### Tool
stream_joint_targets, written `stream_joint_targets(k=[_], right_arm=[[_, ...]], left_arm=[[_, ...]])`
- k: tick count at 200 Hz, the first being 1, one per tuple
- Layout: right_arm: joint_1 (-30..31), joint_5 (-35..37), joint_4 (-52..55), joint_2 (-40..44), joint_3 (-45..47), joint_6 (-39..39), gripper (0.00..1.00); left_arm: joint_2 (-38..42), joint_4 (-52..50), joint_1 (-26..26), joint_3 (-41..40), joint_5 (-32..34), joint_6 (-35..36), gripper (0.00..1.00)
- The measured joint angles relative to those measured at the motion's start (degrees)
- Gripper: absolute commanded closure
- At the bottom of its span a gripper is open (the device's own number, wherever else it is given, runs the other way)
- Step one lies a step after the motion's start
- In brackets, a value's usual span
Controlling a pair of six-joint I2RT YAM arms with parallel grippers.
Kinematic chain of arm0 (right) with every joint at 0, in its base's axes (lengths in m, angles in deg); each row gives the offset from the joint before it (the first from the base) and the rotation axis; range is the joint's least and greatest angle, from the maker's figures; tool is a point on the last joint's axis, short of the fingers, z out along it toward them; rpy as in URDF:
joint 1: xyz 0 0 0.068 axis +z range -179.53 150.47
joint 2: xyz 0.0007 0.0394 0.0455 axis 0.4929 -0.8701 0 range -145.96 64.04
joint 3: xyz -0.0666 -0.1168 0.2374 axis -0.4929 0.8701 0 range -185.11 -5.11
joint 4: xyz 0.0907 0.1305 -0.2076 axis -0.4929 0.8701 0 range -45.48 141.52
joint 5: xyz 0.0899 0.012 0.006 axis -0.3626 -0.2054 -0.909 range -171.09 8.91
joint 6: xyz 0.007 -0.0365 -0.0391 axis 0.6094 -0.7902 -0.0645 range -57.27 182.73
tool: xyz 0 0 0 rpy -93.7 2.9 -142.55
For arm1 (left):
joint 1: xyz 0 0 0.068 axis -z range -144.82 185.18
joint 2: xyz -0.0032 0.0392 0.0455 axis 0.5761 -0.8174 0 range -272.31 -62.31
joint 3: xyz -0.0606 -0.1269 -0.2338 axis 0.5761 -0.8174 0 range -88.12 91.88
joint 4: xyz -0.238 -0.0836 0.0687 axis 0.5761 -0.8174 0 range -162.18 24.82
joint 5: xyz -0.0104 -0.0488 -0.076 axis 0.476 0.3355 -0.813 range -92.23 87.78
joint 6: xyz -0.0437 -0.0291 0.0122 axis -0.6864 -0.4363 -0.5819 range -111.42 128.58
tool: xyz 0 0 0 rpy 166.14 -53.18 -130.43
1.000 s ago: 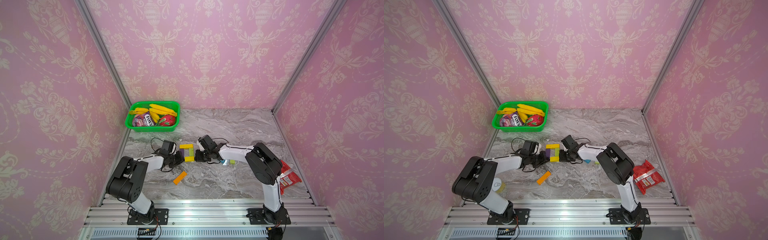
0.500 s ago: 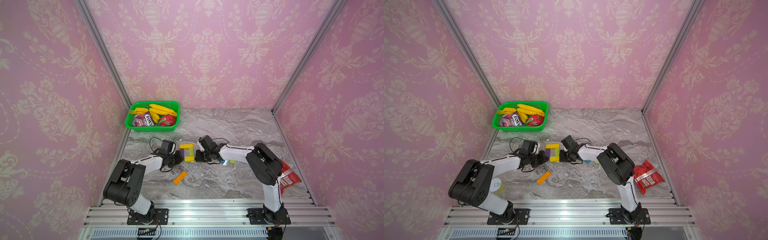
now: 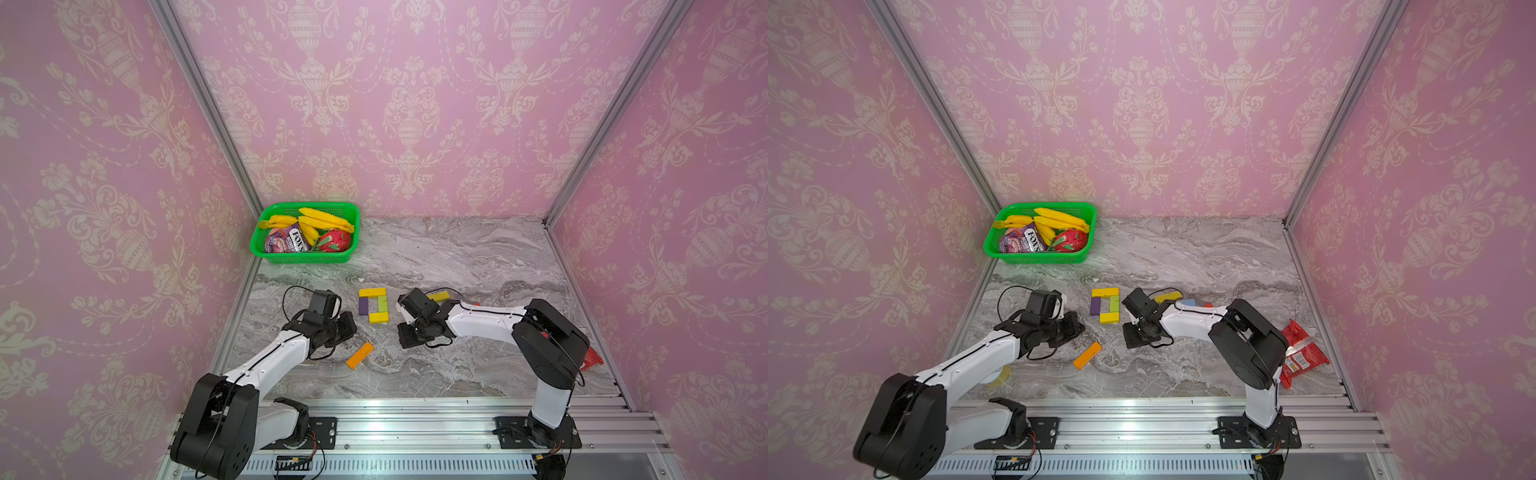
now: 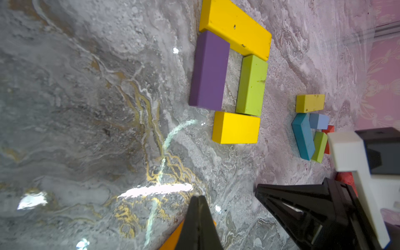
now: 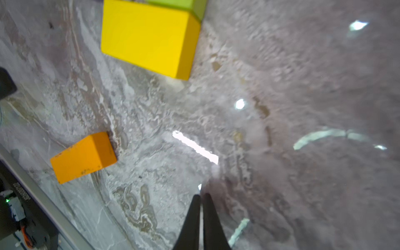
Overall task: Assemble the letter p with building blocks
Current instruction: Assemble the building block at the center of the board.
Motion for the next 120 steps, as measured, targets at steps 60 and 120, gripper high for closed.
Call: stream_joint_targets(k=[60, 120], right_arm=[[4.85, -8.15, 1.84, -4.46, -4.90, -2.27, 0.90], [5.49, -11.15, 5.92, -10.82, -14.14, -5.55, 0.90]], left_arm=[[7.30, -7.06, 0.00, -5.75, 0.20, 0.00, 1.00], [7.65, -8.04, 0.07, -6.86, 0.13, 0.07, 1.00]])
